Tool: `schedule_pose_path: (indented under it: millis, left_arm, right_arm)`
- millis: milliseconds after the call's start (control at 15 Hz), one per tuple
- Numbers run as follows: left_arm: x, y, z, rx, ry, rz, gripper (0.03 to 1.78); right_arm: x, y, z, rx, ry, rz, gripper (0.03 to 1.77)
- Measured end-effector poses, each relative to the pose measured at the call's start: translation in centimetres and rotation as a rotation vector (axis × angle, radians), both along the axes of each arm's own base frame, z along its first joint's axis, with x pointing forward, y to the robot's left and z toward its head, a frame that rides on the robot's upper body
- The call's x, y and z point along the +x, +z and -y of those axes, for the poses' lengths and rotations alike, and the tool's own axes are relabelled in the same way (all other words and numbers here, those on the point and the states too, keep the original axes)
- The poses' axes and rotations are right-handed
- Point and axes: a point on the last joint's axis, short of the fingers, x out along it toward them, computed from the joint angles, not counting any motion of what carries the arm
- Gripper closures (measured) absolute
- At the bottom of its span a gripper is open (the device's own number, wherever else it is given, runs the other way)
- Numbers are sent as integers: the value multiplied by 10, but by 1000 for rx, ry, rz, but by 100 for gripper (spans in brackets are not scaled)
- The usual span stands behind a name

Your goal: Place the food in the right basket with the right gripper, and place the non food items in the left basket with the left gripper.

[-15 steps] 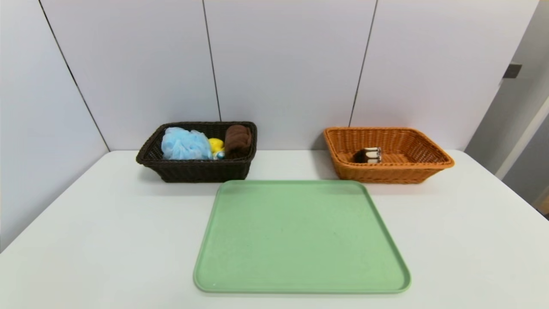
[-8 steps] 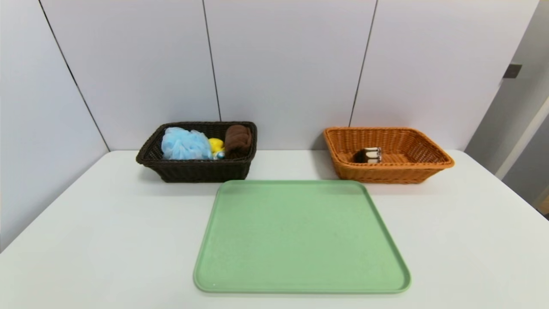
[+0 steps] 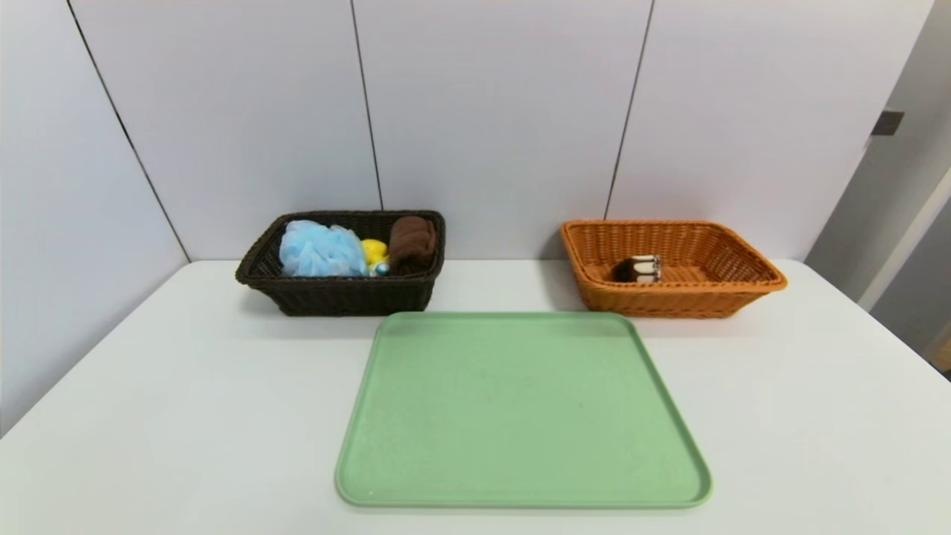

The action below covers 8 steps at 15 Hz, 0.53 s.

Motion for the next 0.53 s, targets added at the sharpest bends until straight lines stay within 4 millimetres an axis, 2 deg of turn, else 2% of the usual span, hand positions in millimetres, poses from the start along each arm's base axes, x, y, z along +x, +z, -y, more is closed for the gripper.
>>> schedule_pose_path:
  millis: [533]
  left_arm:
    - [0,0,0,-3,0,0,12]
  right_arm:
    - [0,-1,0,61,-14,1,10]
